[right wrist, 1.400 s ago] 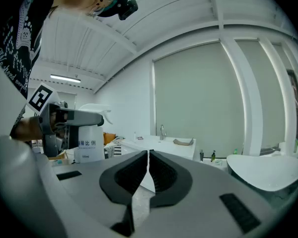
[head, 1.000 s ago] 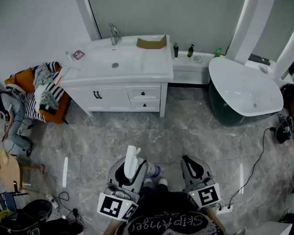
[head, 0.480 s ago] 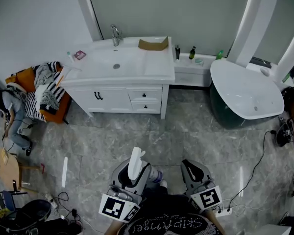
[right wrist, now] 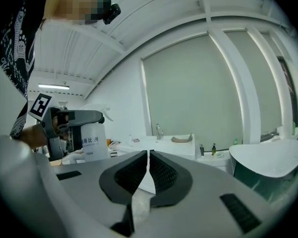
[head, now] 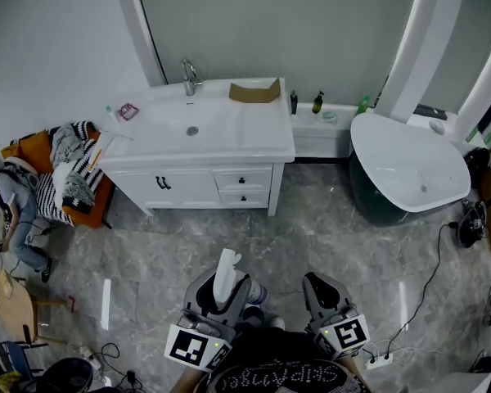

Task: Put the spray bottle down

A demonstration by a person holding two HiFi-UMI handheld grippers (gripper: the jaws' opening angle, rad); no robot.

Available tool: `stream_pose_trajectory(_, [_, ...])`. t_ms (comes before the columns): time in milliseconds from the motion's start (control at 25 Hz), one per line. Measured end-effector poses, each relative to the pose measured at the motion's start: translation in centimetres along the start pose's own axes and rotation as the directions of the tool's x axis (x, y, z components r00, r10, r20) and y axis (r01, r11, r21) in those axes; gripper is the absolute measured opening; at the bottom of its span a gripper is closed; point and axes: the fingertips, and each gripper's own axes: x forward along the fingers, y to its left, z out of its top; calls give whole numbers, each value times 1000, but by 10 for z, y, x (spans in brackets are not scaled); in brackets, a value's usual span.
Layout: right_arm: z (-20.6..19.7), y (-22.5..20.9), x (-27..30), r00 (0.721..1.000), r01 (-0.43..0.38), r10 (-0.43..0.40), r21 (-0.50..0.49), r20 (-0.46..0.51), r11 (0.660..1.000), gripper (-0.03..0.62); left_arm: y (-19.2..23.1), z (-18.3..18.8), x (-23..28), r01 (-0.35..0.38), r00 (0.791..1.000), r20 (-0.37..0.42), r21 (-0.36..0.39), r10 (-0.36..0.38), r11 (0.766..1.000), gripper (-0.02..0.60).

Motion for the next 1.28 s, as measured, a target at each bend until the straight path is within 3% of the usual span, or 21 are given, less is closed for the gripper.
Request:
stream_pose_trajectory(480, [0, -3, 45, 997, 78, -78, 26, -10, 997, 28, 53, 12, 31, 66, 998, 8, 1, -66, 998, 178])
stream_pose_trajectory(800, [-9, -13, 58, 996, 85, -83, 40, -38, 996, 28, 69, 3, 43, 29, 999, -17, -40, -29, 999, 178])
stream_pose_trajectory(1280, [19, -62, 138, 1000, -17, 17, 29, -14, 999, 28, 92, 16, 112, -23, 1000, 9, -11, 23, 1000, 178])
